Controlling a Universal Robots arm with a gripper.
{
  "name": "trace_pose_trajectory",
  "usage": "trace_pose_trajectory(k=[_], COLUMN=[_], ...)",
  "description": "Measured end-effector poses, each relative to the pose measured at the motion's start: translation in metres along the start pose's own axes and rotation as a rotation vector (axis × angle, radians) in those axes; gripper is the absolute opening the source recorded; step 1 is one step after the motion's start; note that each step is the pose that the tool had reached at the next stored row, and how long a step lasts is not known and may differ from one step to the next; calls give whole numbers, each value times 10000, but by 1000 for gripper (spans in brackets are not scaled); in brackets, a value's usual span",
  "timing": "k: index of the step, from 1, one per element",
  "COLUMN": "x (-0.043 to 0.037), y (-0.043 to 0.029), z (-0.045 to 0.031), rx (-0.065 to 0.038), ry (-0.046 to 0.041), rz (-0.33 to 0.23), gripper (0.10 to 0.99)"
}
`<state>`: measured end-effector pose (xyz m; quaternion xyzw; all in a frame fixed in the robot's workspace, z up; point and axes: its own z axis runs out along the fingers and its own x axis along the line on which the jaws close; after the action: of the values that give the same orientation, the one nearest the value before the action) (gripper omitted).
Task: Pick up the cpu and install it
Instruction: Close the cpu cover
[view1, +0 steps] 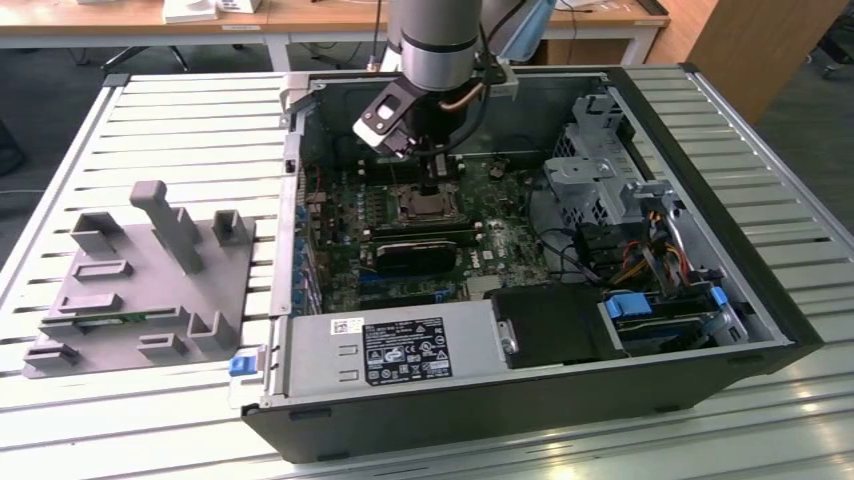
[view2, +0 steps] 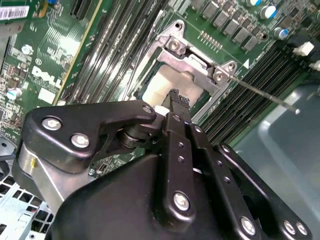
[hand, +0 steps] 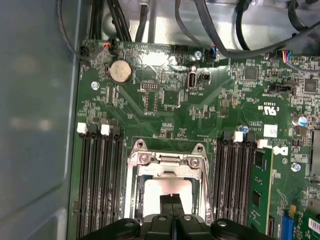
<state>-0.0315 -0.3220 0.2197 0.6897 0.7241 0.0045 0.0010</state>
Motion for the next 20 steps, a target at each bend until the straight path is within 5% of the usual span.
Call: trace_pose_trajectory(k=[20], x=[-1], y=[-154], z=[81], rx=[0], ry=[0], rz=[-23], gripper=[106])
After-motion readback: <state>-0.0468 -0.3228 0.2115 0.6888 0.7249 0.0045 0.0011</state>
